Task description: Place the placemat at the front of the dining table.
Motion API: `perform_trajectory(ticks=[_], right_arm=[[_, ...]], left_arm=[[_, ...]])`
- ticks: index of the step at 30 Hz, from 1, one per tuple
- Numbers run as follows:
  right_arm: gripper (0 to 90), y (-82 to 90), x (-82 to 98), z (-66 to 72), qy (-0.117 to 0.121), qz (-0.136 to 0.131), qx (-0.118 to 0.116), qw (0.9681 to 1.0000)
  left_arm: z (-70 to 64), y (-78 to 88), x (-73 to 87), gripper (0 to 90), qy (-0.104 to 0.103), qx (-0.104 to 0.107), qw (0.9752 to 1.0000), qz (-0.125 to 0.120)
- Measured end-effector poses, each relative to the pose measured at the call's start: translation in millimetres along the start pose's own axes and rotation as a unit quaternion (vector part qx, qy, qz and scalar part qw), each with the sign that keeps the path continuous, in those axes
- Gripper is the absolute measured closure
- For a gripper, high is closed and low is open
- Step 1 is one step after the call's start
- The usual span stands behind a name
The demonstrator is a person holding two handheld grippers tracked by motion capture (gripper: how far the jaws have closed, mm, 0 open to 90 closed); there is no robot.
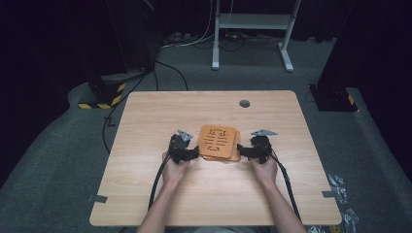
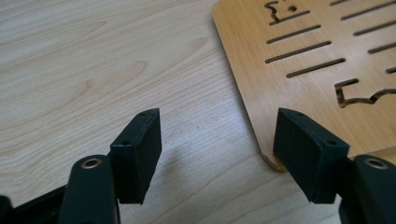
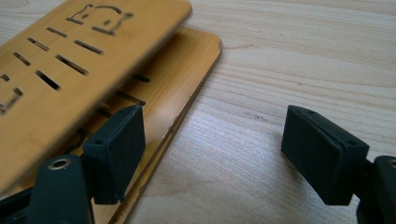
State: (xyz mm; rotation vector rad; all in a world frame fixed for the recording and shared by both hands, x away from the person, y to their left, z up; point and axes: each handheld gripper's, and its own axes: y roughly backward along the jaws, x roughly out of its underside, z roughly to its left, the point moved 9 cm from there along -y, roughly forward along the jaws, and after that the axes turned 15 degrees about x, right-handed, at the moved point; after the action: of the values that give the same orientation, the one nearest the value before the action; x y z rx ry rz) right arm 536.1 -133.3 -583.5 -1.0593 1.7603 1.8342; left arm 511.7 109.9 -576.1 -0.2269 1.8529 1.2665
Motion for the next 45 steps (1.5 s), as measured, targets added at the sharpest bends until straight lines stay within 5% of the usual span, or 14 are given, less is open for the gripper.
perform_trajectory(ticks=[26,38,45], right_arm=[[21.7,0.1,0.4,-0.5,0.003,0.0,0.001,1.0],[20.9,-0.7,-0.4,-0.4,-0.004,0.003,0.003,1.0],[22.5,3.6,1.6,-0.6,0.015,0.021,-0.009,0.9996]], left_arm=[[5.3,-4.2,2.1,37.0,0.015,0.013,0.9987,-0.047],[4.8,-4.2,2.2,38.3,0.013,0.019,0.9987,-0.045],[5.5,-4.5,2.5,37.6,0.022,0.024,0.9985,-0.045]])
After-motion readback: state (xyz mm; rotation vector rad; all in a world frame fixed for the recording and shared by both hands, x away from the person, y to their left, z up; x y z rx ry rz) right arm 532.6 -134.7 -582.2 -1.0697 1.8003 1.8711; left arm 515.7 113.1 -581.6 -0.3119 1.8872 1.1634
